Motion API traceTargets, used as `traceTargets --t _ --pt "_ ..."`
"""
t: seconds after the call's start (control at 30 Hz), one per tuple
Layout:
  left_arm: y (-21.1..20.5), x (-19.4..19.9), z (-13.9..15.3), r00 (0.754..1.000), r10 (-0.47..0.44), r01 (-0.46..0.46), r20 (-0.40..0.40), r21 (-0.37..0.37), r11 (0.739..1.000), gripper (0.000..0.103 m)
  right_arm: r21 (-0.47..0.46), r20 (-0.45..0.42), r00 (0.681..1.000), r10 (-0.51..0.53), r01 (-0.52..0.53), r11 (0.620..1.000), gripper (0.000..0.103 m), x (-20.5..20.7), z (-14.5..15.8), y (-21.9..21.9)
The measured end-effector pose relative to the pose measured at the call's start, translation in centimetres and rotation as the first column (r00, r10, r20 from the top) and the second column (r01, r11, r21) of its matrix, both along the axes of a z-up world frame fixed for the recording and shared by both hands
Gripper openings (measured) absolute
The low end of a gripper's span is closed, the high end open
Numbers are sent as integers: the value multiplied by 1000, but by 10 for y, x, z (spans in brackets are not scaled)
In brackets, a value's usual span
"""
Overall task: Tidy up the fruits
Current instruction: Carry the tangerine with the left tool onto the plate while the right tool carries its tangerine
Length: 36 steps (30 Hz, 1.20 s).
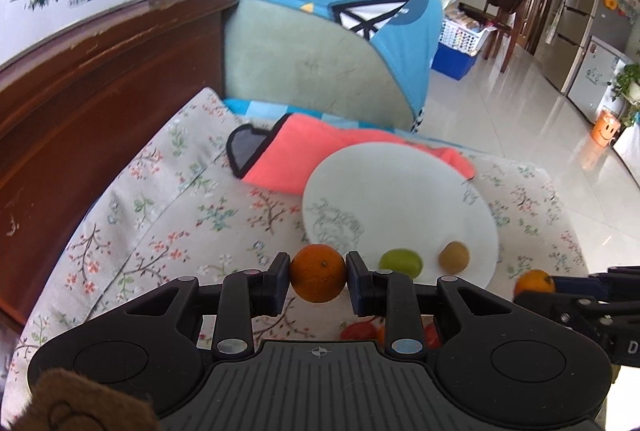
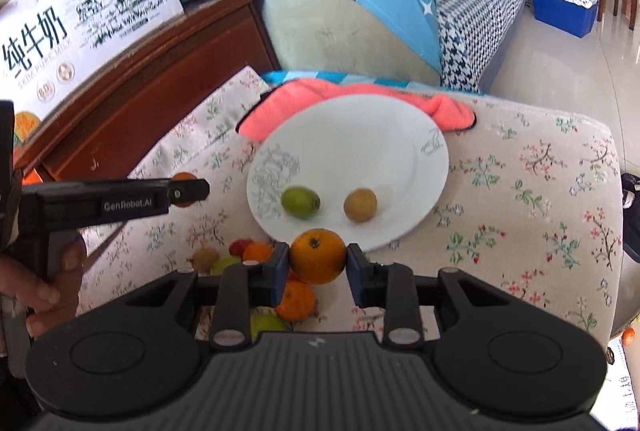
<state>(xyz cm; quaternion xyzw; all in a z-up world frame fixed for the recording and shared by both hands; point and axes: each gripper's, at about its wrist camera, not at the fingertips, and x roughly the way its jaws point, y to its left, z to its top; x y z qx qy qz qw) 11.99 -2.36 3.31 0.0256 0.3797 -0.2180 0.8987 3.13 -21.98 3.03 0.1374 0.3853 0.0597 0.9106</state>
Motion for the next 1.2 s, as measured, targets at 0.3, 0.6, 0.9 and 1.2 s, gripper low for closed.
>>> traceTargets --t 0.3,0.6,0.9,1.2 --pt "-18 8 19 999 -15 17 40 -42 999 27 34 65 995 -81 79 996 31 20 19 -19" --pt "-35 25 16 999 2 -1 33 -37 999 27 91 42 988 -149 145 985 31 40 7 -32" --pt "-48 44 -4 997 39 -43 -64 -58 997 27 148 0 980 -200 197 969 31 59 -11 -40" --pt "-63 54 -22 990 68 -75 -124 -57 996 28 166 -63 964 -257 264 950 31 75 -33 -49"
